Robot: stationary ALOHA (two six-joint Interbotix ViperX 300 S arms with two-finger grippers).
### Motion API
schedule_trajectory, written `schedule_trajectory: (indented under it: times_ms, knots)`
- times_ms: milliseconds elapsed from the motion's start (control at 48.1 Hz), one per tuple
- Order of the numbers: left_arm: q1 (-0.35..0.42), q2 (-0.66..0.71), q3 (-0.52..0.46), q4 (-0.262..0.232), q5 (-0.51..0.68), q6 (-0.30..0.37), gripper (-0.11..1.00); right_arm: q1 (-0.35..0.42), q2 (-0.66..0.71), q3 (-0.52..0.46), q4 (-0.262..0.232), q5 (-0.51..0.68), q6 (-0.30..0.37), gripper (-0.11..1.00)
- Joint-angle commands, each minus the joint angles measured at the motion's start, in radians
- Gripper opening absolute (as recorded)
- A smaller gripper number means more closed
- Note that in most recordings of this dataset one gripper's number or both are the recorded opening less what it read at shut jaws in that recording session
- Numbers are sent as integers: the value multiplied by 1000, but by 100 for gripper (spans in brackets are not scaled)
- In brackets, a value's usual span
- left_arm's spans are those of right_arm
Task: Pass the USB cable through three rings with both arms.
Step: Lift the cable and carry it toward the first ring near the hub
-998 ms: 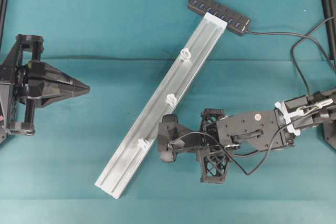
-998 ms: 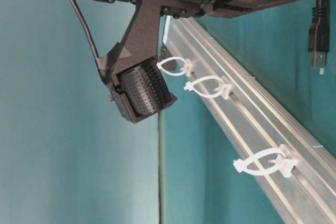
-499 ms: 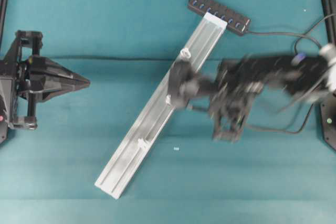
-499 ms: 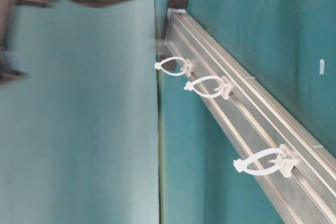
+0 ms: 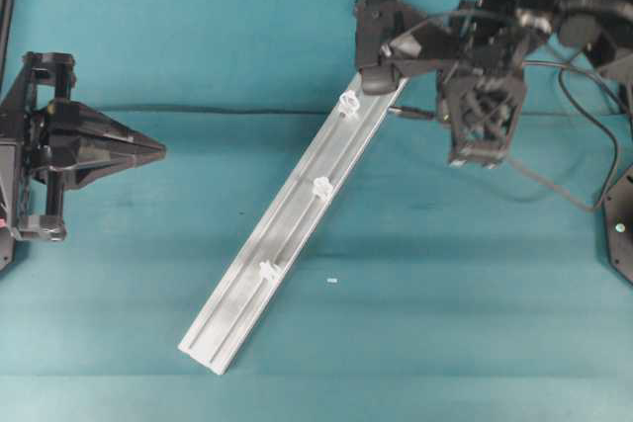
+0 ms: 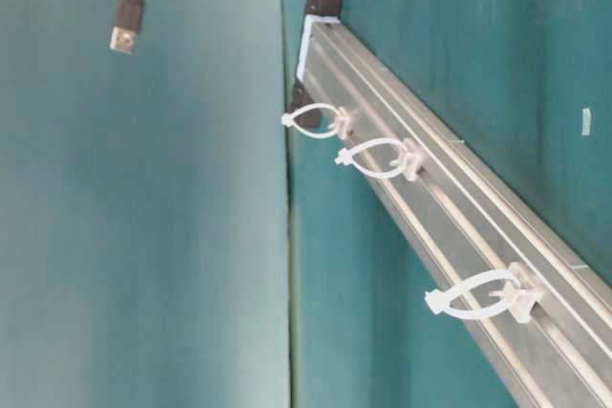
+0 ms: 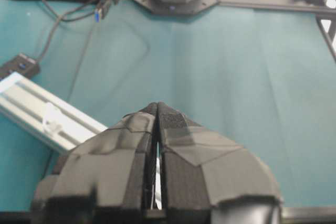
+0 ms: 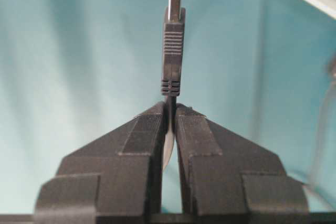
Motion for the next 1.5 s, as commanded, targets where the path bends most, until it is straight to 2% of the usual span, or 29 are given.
schedule_trajectory:
  times_ms: [0,83,229,416,603,894,1227,1476]
  knots:
    - [5,-6,-31,3,-11,0,-2,-12,12,-34,-11,14,-71,8]
    - [5,-8,-34,3,-11,0,-2,-29,23,-51,-34,0,-112,8]
    - [6,-18,-35,3,-8,0,-2,-61,31,-75,-87,-32,-129,8]
    - [8,23,-60,3,3,-2,-2,-101,48,-91,-120,-44,-175,8]
    - [9,46,-66,3,0,0,-2,-172,48,-87,-161,-83,-298,8]
    - [15,41,-66,3,-2,8,-2,-238,64,-9,-287,-153,-430,8]
    - [12,21,-78,3,-2,0,-2,-285,87,60,-290,-314,-543,8]
    - [11,14,-77,3,3,-8,-2,-327,117,64,-290,-345,-603,8]
